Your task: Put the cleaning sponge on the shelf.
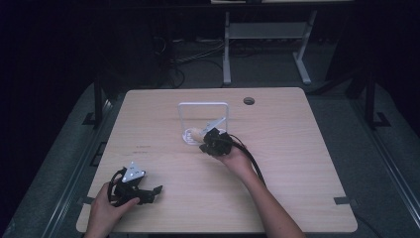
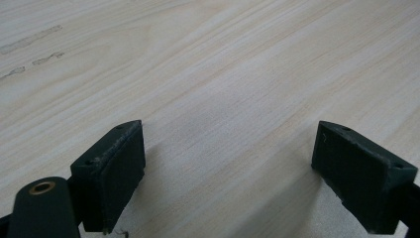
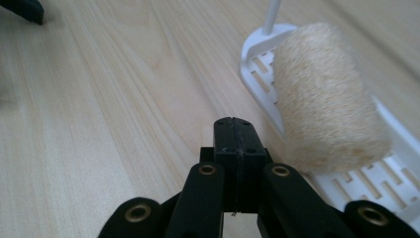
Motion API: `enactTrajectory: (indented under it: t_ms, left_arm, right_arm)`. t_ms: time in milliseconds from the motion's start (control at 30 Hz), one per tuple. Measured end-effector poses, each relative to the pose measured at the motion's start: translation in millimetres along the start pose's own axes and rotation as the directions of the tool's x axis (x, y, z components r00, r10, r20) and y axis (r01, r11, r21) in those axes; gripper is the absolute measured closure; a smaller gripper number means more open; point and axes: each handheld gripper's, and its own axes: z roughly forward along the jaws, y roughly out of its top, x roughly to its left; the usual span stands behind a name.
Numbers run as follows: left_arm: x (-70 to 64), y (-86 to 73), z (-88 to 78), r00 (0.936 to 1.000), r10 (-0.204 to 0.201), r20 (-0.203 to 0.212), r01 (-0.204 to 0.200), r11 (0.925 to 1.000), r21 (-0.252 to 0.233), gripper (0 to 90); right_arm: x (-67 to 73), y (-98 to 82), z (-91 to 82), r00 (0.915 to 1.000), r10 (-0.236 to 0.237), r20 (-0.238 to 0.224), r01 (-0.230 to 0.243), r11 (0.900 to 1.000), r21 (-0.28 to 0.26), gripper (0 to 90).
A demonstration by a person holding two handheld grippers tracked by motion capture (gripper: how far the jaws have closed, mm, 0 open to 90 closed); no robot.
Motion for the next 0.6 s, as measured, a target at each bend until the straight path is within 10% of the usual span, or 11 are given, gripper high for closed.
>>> enactTrajectory:
  t_ms: [600]
  left_arm:
    - [0.0, 0.0, 0.0, 1.0000, 0.000, 0.000, 0.000, 1.0000, 0.000, 12.7]
  right_arm:
    - [-16.7, -11.0, 14.8, 0.9990, 0.033, 0.031, -0.034, 0.999, 0.041, 89.7]
